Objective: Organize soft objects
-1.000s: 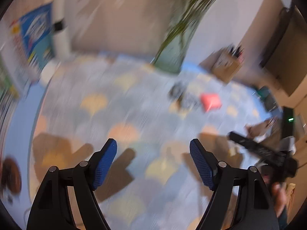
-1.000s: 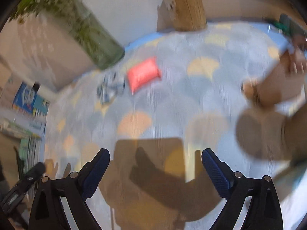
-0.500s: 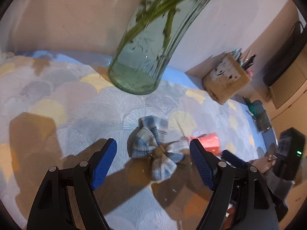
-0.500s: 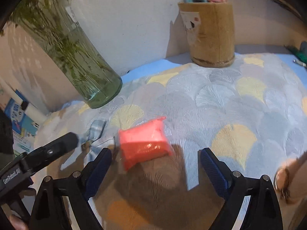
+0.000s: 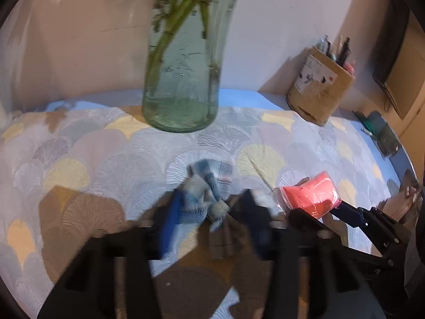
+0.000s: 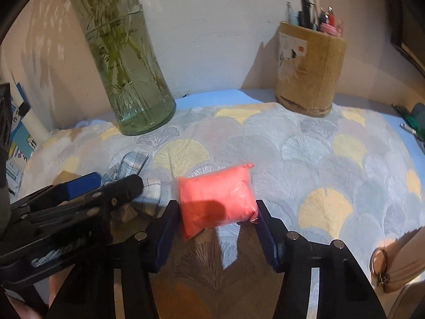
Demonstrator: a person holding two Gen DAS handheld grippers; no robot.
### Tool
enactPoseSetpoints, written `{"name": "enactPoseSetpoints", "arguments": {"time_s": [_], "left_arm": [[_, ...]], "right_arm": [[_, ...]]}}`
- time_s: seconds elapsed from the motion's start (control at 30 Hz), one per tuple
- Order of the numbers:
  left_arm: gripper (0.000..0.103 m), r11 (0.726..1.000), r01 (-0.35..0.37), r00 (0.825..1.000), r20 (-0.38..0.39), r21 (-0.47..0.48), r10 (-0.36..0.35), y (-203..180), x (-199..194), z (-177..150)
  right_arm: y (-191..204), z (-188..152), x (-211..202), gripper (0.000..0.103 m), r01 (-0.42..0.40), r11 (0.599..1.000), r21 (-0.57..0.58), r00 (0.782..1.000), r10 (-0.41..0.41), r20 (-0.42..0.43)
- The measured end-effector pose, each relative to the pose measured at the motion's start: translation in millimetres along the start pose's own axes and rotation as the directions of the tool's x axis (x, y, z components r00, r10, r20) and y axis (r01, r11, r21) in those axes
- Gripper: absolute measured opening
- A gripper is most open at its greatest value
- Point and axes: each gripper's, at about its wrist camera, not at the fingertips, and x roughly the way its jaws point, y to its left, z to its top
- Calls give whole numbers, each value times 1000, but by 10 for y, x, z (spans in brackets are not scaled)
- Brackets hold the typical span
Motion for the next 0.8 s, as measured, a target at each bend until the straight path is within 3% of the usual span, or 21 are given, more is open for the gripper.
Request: {"name": "enactPoseSetpoints", "arguments": {"time_s": [0.13, 0.23, 0.37, 0.47, 0.7, 0.8], "left_arm": [[29, 997, 71, 997, -18, -14, -71, 39, -38, -33], [29, 997, 70, 997, -21, -10, -71, 58, -180, -145], [29, 997, 69, 997, -34, 36, -68, 0, -497, -408], [29, 996, 83, 996, -28, 15, -82, 42, -793, -700], [29, 999, 16, 1000, -22, -37, -17, 175, -1261, -1352], [29, 999, -17, 1000, 0, -48, 17, 232, -1429, -1530]], "right_arm": [[1, -93, -135, 55, -26, 1000, -1, 1000, 26, 14], [-38, -226, -325, 55, -113, 993, 28, 993, 112, 22], [-64, -460, -513, 55, -126, 991, 54, 992, 127, -11], [-41, -629, -651, 55, -126, 990, 68, 991, 128, -32], [27, -1033, -973, 56, -122, 987, 108, 989, 130, -71], [-23, -1163, -989, 59, -175, 969, 176, 973, 198, -119]]}}
